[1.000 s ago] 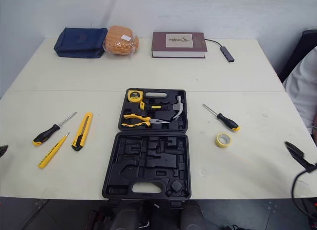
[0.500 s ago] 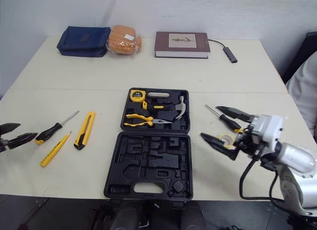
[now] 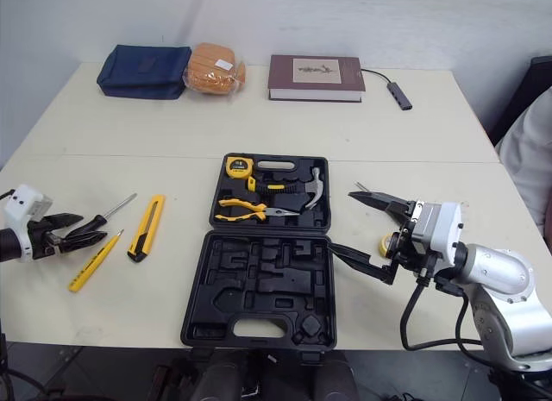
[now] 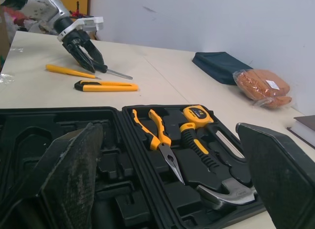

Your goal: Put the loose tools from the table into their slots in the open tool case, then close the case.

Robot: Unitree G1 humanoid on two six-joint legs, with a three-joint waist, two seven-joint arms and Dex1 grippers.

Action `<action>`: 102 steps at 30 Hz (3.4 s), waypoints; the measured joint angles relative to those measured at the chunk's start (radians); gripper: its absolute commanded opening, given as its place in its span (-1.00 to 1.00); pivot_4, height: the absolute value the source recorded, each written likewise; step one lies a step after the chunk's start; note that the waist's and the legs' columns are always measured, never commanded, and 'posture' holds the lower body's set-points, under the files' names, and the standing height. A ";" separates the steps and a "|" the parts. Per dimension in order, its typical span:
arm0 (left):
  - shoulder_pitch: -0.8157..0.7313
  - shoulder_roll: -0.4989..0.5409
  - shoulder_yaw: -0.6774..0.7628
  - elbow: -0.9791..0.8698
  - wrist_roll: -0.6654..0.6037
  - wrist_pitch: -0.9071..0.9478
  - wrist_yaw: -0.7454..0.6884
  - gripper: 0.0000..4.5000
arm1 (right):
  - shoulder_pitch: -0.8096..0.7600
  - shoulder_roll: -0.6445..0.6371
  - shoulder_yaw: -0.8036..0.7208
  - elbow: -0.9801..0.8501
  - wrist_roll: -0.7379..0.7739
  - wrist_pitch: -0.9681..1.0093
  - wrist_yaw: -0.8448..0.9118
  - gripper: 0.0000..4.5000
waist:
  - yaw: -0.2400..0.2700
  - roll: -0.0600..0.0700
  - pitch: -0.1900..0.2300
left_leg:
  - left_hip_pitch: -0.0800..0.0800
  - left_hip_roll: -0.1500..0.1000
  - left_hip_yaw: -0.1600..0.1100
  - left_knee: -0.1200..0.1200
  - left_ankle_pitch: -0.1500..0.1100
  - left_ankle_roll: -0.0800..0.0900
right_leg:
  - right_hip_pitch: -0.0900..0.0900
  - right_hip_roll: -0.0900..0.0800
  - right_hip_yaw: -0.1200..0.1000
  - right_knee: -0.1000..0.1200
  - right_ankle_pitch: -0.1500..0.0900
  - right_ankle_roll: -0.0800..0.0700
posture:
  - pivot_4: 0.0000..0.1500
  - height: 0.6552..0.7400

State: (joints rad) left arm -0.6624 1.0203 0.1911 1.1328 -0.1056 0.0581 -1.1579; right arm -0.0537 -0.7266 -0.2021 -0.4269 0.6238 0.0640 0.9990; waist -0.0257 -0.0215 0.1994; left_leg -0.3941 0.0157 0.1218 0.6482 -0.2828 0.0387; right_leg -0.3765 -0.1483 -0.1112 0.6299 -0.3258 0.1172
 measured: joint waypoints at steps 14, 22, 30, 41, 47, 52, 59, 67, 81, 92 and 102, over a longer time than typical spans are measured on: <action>0.212 0.025 0.055 -0.296 -0.063 0.092 0.000 -0.65 | -0.047 0.000 0.003 0.001 -0.032 0.007 -0.002 1.00 | -0.002 0.000 0.000 | 0.000 0.001 0.000 0.000 0.000 -0.001 | 0.000 -0.002 0.002 -0.001 0.000 0.000 | 1.00 1.00; 0.220 -0.036 0.185 -0.642 -0.254 0.160 0.010 -0.65 | -0.058 -0.023 0.002 0.016 -0.066 0.006 0.016 1.00 | 0.011 -0.001 -0.001 | -0.002 0.000 -0.003 0.001 0.000 -0.001 | 0.000 -0.003 0.003 -0.002 0.000 0.000 | 1.00 1.00; 0.157 -0.088 0.000 -1.088 -0.342 0.374 -0.015 -0.65 | -0.050 -0.060 -0.004 0.099 -0.097 -0.003 0.073 1.00 | 0.016 -0.002 -0.001 | -0.003 0.000 -0.002 0.003 0.000 0.000 | 0.000 0.001 0.002 -0.001 0.001 0.001 | 1.00 1.00; 0.000 -0.202 -0.359 -1.407 -0.311 0.505 -0.006 -0.65 | 0.054 -0.054 -0.011 0.118 -0.128 -0.067 0.099 1.00 | 0.022 -0.001 -0.001 | -0.003 0.001 -0.001 0.006 0.001 0.001 | 0.000 0.006 0.002 -0.003 0.001 0.002 | 1.00 1.00; -0.061 -0.184 -0.527 -1.401 -0.116 0.488 0.002 -0.65 | 0.090 -0.041 -0.012 0.117 -0.137 -0.099 0.095 1.00 | 0.028 -0.001 -0.001 | -0.004 0.000 -0.001 0.006 0.001 0.001 | 0.000 0.006 0.003 -0.004 0.001 0.002 | 1.00 1.00; -0.079 -0.188 -0.595 -1.425 -0.038 0.537 0.009 -0.65 | 0.125 -0.032 -0.014 0.117 -0.150 -0.131 0.094 1.00 | 0.029 -0.001 0.000 | -0.005 0.000 -0.002 0.007 0.001 0.001 | 0.000 0.006 0.003 -0.003 0.001 0.002 | 1.00 1.00; -0.076 -0.216 -0.638 -1.432 0.053 0.513 0.032 -0.65 | 0.132 -0.026 -0.014 0.117 -0.155 -0.151 0.086 1.00 | 0.029 -0.001 0.000 | -0.007 0.001 -0.004 0.010 0.001 0.001 | 0.000 0.005 0.004 -0.003 0.001 0.002 | 1.00 1.00; -0.069 -0.239 -0.644 -1.395 0.103 0.499 0.034 -0.65 | 0.153 -0.013 -0.014 0.118 -0.165 -0.164 0.079 1.00 | 0.032 -0.001 0.000 | -0.009 0.001 -0.005 0.012 0.001 0.002 | 0.000 0.005 0.004 -0.003 0.001 0.002 | 1.00 1.00; -0.068 -0.288 -0.683 -1.385 0.194 0.500 0.051 -0.65 | 0.181 -0.009 -0.014 0.118 -0.173 -0.174 0.067 1.00 | 0.042 -0.001 0.000 | -0.009 0.001 -0.006 0.014 0.001 0.002 | 0.000 0.005 0.004 -0.002 0.001 0.002 | 1.00 1.00; -0.070 -0.313 -0.693 -1.381 0.225 0.496 0.043 -0.65 | 0.192 -0.007 -0.014 0.118 -0.182 -0.187 0.051 1.00 | 0.047 -0.001 -0.001 | -0.009 0.001 -0.006 0.014 0.001 0.002 | 0.001 0.005 0.004 -0.002 0.001 0.002 | 1.00 1.00; -0.072 -0.342 -0.667 -1.411 0.165 0.493 -0.001 0.57 | 0.193 -0.007 -0.013 0.118 -0.182 -0.190 0.048 1.00 | 0.048 -0.001 -0.001 | -0.009 0.001 -0.006 0.015 0.001 0.003 | 0.001 0.004 0.004 -0.002 0.001 0.002 | 1.00 1.00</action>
State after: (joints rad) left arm -0.7344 0.6784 -0.4756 -0.2780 0.0599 0.5510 -1.1589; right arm 0.1392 -0.7338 -0.2150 -0.3089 0.4415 -0.1259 1.0471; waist 0.0227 -0.0221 0.1989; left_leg -0.4032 0.0163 0.1161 0.6633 -0.2819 0.0414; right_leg -0.3758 -0.1441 -0.1074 0.6278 -0.3248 0.1189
